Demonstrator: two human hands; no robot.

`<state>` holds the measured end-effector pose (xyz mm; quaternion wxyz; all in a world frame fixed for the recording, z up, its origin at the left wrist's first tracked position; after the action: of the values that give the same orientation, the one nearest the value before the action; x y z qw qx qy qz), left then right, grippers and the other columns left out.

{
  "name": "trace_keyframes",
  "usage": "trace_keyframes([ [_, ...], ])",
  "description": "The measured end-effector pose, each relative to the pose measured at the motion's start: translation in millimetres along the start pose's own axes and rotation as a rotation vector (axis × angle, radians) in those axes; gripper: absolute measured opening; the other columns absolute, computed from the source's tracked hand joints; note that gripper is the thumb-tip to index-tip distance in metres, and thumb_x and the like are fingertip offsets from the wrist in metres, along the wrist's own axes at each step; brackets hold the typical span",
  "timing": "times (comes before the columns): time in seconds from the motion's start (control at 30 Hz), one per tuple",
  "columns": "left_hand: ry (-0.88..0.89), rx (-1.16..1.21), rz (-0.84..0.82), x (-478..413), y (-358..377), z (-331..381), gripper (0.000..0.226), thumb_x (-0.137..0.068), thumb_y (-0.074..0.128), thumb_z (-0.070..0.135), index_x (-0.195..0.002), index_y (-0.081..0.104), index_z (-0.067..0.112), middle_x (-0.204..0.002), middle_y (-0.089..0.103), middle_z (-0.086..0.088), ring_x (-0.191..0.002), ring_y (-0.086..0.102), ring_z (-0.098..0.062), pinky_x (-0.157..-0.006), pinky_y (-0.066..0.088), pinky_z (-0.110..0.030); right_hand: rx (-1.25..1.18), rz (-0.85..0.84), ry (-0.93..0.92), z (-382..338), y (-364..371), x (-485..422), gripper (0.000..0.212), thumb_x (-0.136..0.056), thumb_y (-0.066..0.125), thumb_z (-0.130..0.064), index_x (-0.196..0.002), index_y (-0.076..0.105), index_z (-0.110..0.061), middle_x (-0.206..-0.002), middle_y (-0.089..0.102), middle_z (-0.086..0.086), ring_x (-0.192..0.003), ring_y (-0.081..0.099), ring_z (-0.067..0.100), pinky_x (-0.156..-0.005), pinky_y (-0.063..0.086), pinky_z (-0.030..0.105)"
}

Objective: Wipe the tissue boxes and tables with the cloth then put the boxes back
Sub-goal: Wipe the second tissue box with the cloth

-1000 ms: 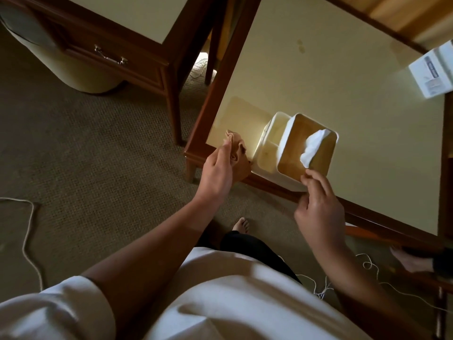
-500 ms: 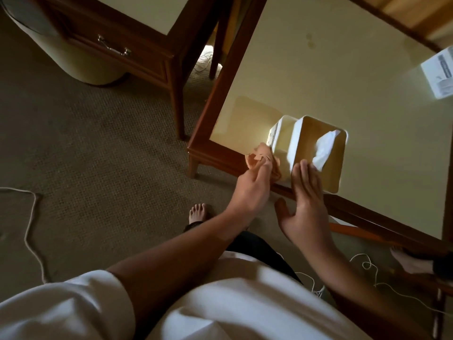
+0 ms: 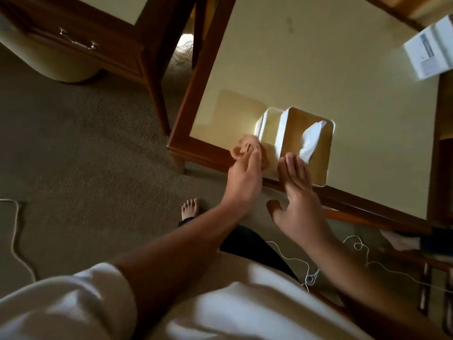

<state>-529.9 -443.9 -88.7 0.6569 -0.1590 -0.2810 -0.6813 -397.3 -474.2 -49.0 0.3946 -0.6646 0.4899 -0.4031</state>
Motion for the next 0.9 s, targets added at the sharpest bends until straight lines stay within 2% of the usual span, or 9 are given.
trace_keyframes([
  [0.1, 0.043, -0.054, 0.037, -64.4, 6.5, 42.3, 0.036, -0.110, 0.040, 0.038, -0.100, 0.068, 0.018, -0.088, 0.064, 0.003, -0.079, 0.060, -0.012, -0.074, 0.050, -0.034, -0.006, -0.014, -0.019, -2.1, -2.5, -0.2, 0.098, -0.080, 0.076, -0.003, -0.162, 0.023, -0.004, -0.170, 0.016, 0.015, -0.155, -0.018, 0.004, -0.126, 0.023, 0.058],
  [0.17, 0.072, -0.052, 0.043, -90.0, 12.6, 51.1, 0.036, -0.109, 0.041, 0.038, -0.113, 0.070, 0.016, -0.097, 0.065, 0.003, -0.088, 0.063, -0.011, -0.084, 0.055, -0.034, -0.003, -0.033, -0.011, -1.7, -2.8, -0.9, 0.098, -0.080, 0.076, -0.004, -0.163, 0.023, -0.004, -0.170, 0.016, 0.016, -0.157, -0.010, 0.013, -0.124, 0.026, 0.060],
  [0.23, 0.133, -0.181, 0.045, -70.1, 10.0, 42.4, 0.038, -0.110, 0.041, 0.039, -0.131, 0.066, 0.018, -0.108, 0.065, 0.001, -0.088, 0.068, -0.007, -0.076, 0.060, -0.028, -0.005, -0.040, -0.011, -0.3, -0.8, -0.9, 0.098, -0.079, 0.075, -0.002, -0.162, 0.023, -0.003, -0.170, 0.015, 0.015, -0.157, -0.003, 0.020, -0.126, 0.023, 0.057],
  [0.3, 0.114, -0.286, 0.053, -25.3, 4.2, 18.1, 0.031, -0.112, 0.043, 0.034, -0.125, 0.066, 0.018, -0.095, 0.067, -0.001, -0.065, 0.062, 0.002, -0.053, 0.049, -0.017, -0.026, -0.029, -0.009, 0.7, 0.8, -0.2, 0.098, -0.078, 0.072, 0.001, -0.163, 0.023, -0.003, -0.171, 0.013, 0.013, -0.159, -0.002, 0.025, -0.129, 0.017, 0.053],
  [0.37, 0.081, -0.307, 0.020, 8.8, 1.6, -1.2, 0.027, -0.113, 0.044, 0.029, -0.112, 0.068, 0.015, -0.081, 0.066, 0.001, -0.051, 0.055, 0.003, -0.047, 0.039, -0.014, -0.042, -0.023, -0.011, 1.9, 1.6, 0.6, 0.098, -0.079, 0.071, -0.001, -0.163, 0.022, -0.005, -0.172, 0.012, 0.012, -0.160, -0.002, 0.027, -0.129, 0.016, 0.054],
  [0.47, 0.106, -0.266, 0.085, -18.0, 1.5, 14.9, 0.028, -0.112, 0.041, 0.028, -0.106, 0.064, 0.014, -0.087, 0.068, -0.002, -0.062, 0.059, -0.003, -0.051, 0.045, -0.018, -0.027, -0.029, -0.009, 2.4, 3.0, 1.7, 0.098, -0.083, 0.073, -0.005, -0.164, 0.018, -0.007, -0.172, 0.010, 0.008, -0.160, -0.006, 0.023, -0.130, 0.013, 0.051],
  [0.6, 0.106, -0.250, 0.069, -79.2, 14.2, 48.5, 0.036, -0.104, 0.041, 0.041, -0.117, 0.065, 0.018, -0.100, 0.073, -0.003, -0.088, 0.070, -0.016, -0.078, 0.059, -0.039, 0.020, -0.013, -0.046, 0.6, 3.5, -0.2, 0.095, -0.081, 0.063, -0.020, -0.164, 0.019, -0.005, -0.170, 0.007, 0.009, -0.157, -0.008, 0.014, -0.130, 0.009, 0.044],
  [0.77, 0.122, -0.412, 0.065, -23.0, -2.5, 22.6, 0.030, -0.111, 0.041, 0.035, -0.100, 0.065, 0.020, -0.089, 0.069, 0.001, -0.059, 0.059, -0.006, -0.046, 0.043, -0.023, 0.006, 0.020, -0.044, 2.6, 6.2, -0.6, 0.094, -0.080, 0.066, -0.016, -0.162, 0.023, -0.001, -0.170, 0.013, 0.015, -0.157, -0.016, 0.011, -0.130, 0.006, 0.042],
  [0.9, 0.000, -0.236, 0.011, 22.5, -23.3, -22.6, 0.031, -0.111, 0.044, 0.027, -0.098, 0.072, 0.019, -0.085, 0.072, -0.006, -0.068, 0.067, -0.013, -0.060, 0.055, -0.033, -0.001, 0.015, -0.045, 0.4, 7.1, 0.7, 0.089, -0.084, 0.057, -0.028, -0.162, 0.024, 0.000, -0.171, 0.015, 0.017, -0.159, -0.008, 0.020, -0.130, 0.010, 0.048],
])
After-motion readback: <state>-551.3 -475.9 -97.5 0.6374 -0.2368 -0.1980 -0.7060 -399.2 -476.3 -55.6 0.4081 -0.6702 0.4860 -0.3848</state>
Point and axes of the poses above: each hand's wrist, its own x-axis away from the middle knuckle, its own y-axis out of the palm, z = x × y, the point moved 6 cm from there along -x, towards the middle knuckle
